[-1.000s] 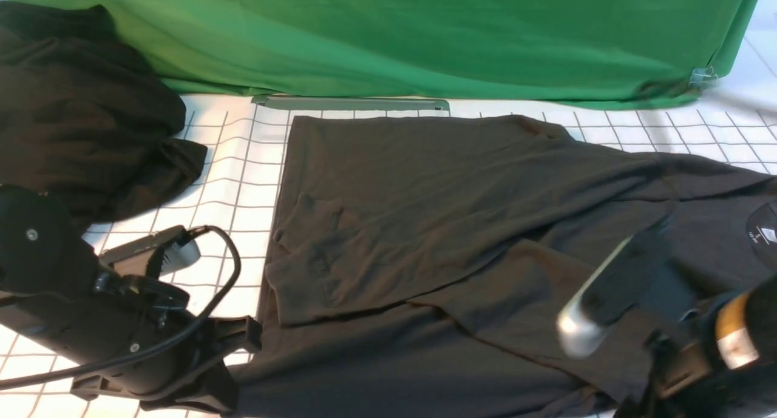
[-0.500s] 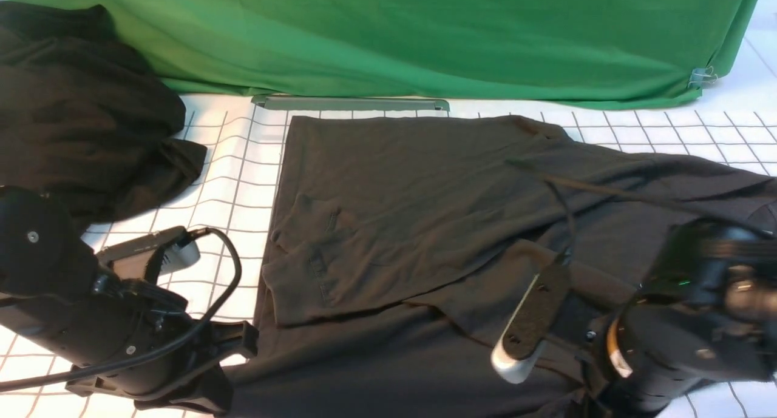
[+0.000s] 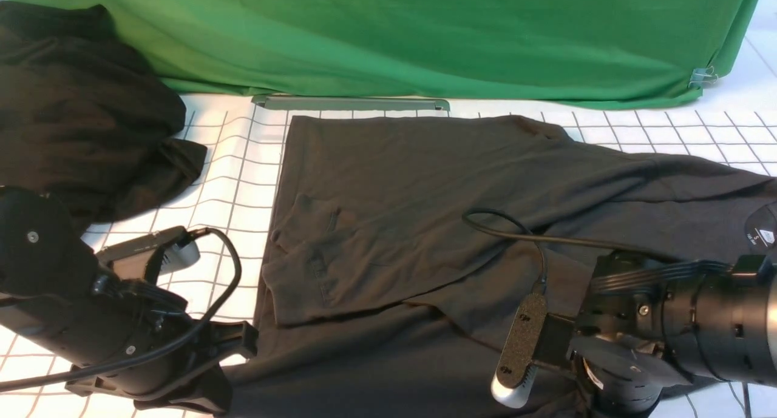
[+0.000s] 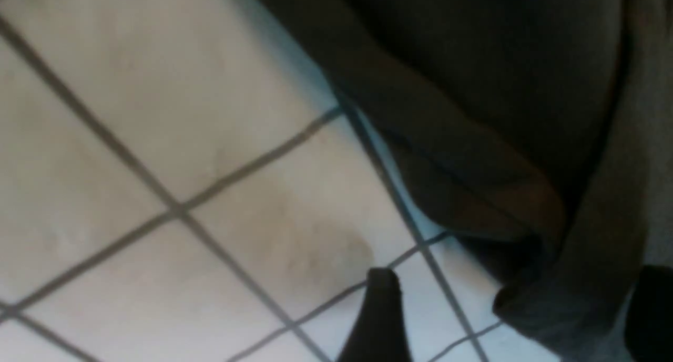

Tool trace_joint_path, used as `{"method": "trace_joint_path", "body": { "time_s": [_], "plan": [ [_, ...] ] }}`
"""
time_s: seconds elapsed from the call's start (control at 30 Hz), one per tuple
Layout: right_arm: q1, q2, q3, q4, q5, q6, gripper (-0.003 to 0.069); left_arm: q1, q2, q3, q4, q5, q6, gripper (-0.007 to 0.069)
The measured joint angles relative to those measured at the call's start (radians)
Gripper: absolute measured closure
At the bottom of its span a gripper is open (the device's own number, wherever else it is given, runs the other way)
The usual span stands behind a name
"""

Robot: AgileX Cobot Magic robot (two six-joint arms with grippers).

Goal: Fold a long-sleeved shirt over a white checkered tablecloth.
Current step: 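Grasp the near edge of the shirt at its hem and shoulder corners, then fold the black garment in half by bringing its near edge over to the far edge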

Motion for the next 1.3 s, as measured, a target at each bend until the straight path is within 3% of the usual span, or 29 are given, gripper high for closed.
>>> {"method": "trace_joint_path", "body": {
  "time_s": [0.13,0.2,0.23,0.3,0.37,0.57,1.0,1.17,1.3],
  "plan": [
    [-0.023,0.010,0.002,-0.013,-0.003,0.001,0.0267,0.000,0.000,0.000,0.000,0.000,0.000,0.0607],
    [-0.030,0.011,0.002,-0.015,-0.003,0.002,0.0382,0.000,0.000,0.000,0.000,0.000,0.000,0.0607],
    [-0.031,0.011,0.002,-0.015,-0.002,0.002,0.0395,0.000,0.000,0.000,0.000,0.000,0.000,0.0607],
    [-0.034,0.011,0.002,-0.018,-0.002,0.002,0.0549,0.000,0.000,0.000,0.000,0.000,0.008,0.0607],
    [-0.035,0.001,0.002,-0.021,0.002,0.003,0.0620,0.000,0.000,-0.002,0.001,0.010,0.034,0.0607],
    [-0.035,-0.110,-0.005,-0.009,0.078,0.003,0.0630,0.000,0.000,-0.039,0.009,0.085,0.051,0.0607],
    [-0.035,-0.282,0.106,0.213,0.215,-0.025,0.0630,0.000,-0.097,-0.005,0.006,0.279,0.075,0.0607],
    [-0.035,-0.295,0.090,0.204,0.239,-0.020,0.0630,0.000,-0.161,-0.005,-0.013,0.306,0.074,0.0607],
    [-0.037,-0.303,-0.008,0.128,0.257,-0.008,0.0633,0.000,-0.175,-0.062,-0.009,0.300,0.046,0.0607]
  ]
}}
